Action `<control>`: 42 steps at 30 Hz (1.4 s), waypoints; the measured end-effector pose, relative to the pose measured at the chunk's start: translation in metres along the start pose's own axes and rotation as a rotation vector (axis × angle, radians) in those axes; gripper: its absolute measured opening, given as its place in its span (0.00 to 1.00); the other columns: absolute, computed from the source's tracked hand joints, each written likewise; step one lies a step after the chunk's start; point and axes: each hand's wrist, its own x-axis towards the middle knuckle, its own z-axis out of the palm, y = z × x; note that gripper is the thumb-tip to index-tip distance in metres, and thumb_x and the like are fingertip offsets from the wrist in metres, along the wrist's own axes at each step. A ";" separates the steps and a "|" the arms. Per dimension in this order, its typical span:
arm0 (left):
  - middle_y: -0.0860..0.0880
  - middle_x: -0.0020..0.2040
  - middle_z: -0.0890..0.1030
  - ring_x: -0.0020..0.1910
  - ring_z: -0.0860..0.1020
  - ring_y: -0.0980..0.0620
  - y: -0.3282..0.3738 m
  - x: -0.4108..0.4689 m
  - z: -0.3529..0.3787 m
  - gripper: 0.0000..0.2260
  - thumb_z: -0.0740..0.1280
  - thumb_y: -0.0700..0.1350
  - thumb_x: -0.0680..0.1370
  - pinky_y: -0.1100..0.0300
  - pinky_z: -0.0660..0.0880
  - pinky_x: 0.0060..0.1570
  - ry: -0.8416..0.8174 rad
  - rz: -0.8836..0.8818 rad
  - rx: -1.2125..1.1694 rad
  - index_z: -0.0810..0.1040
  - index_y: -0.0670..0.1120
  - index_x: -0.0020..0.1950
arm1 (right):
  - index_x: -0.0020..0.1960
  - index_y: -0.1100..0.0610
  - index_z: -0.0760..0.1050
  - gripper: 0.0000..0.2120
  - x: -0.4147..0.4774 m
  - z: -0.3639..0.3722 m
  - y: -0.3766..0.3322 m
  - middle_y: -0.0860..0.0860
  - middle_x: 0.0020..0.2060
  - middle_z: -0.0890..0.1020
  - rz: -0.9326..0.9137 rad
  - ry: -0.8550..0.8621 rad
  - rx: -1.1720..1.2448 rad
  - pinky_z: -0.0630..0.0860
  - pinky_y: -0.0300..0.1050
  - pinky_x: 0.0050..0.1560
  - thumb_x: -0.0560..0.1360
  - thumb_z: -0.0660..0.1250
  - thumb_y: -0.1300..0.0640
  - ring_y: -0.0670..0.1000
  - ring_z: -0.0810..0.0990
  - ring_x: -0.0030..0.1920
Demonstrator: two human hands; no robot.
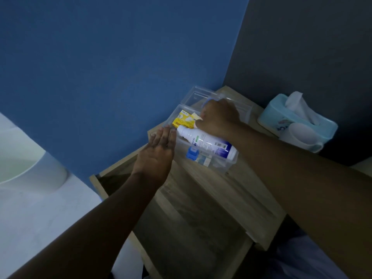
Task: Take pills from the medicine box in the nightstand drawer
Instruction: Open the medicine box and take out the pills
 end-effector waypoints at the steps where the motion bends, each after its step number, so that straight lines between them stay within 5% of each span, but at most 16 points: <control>1: 0.40 0.80 0.41 0.79 0.42 0.44 0.000 0.000 0.000 0.36 0.59 0.37 0.79 0.55 0.43 0.75 0.002 0.001 -0.004 0.38 0.40 0.79 | 0.53 0.54 0.82 0.20 0.005 0.002 -0.003 0.56 0.57 0.83 0.013 -0.016 -0.045 0.75 0.50 0.59 0.69 0.70 0.42 0.61 0.79 0.59; 8: 0.40 0.80 0.39 0.79 0.42 0.42 0.000 0.001 0.005 0.37 0.58 0.36 0.78 0.50 0.47 0.78 -0.020 0.000 -0.007 0.36 0.39 0.79 | 0.58 0.53 0.80 0.28 0.018 0.012 -0.008 0.53 0.58 0.83 0.069 -0.047 -0.106 0.69 0.53 0.64 0.65 0.74 0.36 0.58 0.79 0.62; 11: 0.40 0.80 0.39 0.79 0.42 0.43 0.001 0.000 -0.005 0.38 0.59 0.35 0.78 0.50 0.48 0.78 -0.025 -0.009 -0.033 0.37 0.40 0.79 | 0.52 0.52 0.82 0.19 0.009 -0.006 -0.014 0.49 0.53 0.85 0.044 0.047 0.033 0.65 0.52 0.66 0.67 0.74 0.41 0.54 0.78 0.61; 14: 0.43 0.81 0.41 0.80 0.43 0.45 0.003 0.004 -0.014 0.38 0.60 0.34 0.77 0.53 0.46 0.77 -0.078 -0.025 -0.113 0.39 0.42 0.79 | 0.51 0.54 0.85 0.11 -0.015 -0.020 -0.014 0.50 0.49 0.87 -0.027 0.038 0.366 0.76 0.49 0.61 0.71 0.73 0.51 0.51 0.82 0.55; 17: 0.46 0.81 0.48 0.80 0.48 0.48 -0.008 0.011 -0.023 0.36 0.60 0.34 0.76 0.57 0.48 0.76 -0.169 -0.082 -0.374 0.47 0.45 0.80 | 0.54 0.57 0.86 0.12 -0.040 -0.023 -0.012 0.51 0.48 0.88 -0.089 -0.003 0.499 0.80 0.38 0.53 0.72 0.73 0.56 0.48 0.85 0.49; 21: 0.45 0.74 0.70 0.73 0.68 0.47 0.002 0.003 -0.065 0.24 0.63 0.39 0.79 0.54 0.61 0.74 0.084 -0.182 -0.804 0.66 0.45 0.76 | 0.56 0.57 0.85 0.13 -0.077 -0.056 -0.005 0.46 0.41 0.84 -0.171 -0.001 0.560 0.72 0.22 0.43 0.71 0.75 0.59 0.43 0.83 0.42; 23: 0.43 0.67 0.78 0.63 0.77 0.47 0.020 -0.007 -0.081 0.15 0.63 0.43 0.81 0.51 0.72 0.67 0.058 -0.250 -1.273 0.75 0.44 0.68 | 0.58 0.57 0.84 0.15 -0.094 -0.071 -0.004 0.45 0.42 0.83 -0.191 -0.046 0.618 0.74 0.23 0.45 0.72 0.76 0.60 0.41 0.81 0.41; 26: 0.41 0.52 0.85 0.48 0.84 0.49 0.051 -0.029 -0.104 0.13 0.62 0.46 0.82 0.59 0.80 0.50 0.015 -0.304 -1.801 0.82 0.39 0.55 | 0.58 0.60 0.83 0.13 -0.122 -0.098 -0.002 0.44 0.42 0.83 -0.274 -0.050 0.660 0.77 0.26 0.47 0.74 0.74 0.62 0.38 0.82 0.41; 29: 0.43 0.47 0.87 0.47 0.85 0.50 0.074 -0.052 -0.121 0.09 0.65 0.43 0.80 0.65 0.80 0.47 0.037 -0.310 -2.003 0.83 0.41 0.51 | 0.57 0.59 0.84 0.10 -0.146 -0.123 0.002 0.42 0.43 0.82 -0.350 -0.006 0.620 0.78 0.28 0.49 0.76 0.72 0.61 0.35 0.82 0.42; 33: 0.38 0.51 0.85 0.50 0.85 0.45 0.095 -0.072 -0.143 0.11 0.62 0.41 0.82 0.56 0.82 0.50 -0.053 -0.297 -2.194 0.81 0.36 0.54 | 0.58 0.58 0.84 0.12 -0.174 -0.146 0.008 0.51 0.47 0.85 -0.380 0.048 0.577 0.81 0.43 0.54 0.76 0.72 0.59 0.47 0.85 0.48; 38: 0.38 0.46 0.86 0.46 0.86 0.47 0.124 -0.086 -0.166 0.12 0.60 0.40 0.82 0.58 0.83 0.43 -0.003 -0.383 -2.399 0.79 0.32 0.52 | 0.54 0.56 0.86 0.09 -0.200 -0.169 0.010 0.51 0.46 0.85 -0.440 0.129 0.502 0.80 0.47 0.52 0.75 0.73 0.59 0.50 0.84 0.48; 42: 0.36 0.56 0.82 0.54 0.83 0.45 0.134 -0.091 -0.176 0.14 0.61 0.42 0.82 0.56 0.82 0.50 0.016 -0.411 -2.389 0.76 0.32 0.59 | 0.56 0.60 0.85 0.10 -0.207 -0.188 0.017 0.54 0.48 0.86 -0.507 0.043 0.578 0.80 0.46 0.57 0.75 0.73 0.63 0.51 0.85 0.51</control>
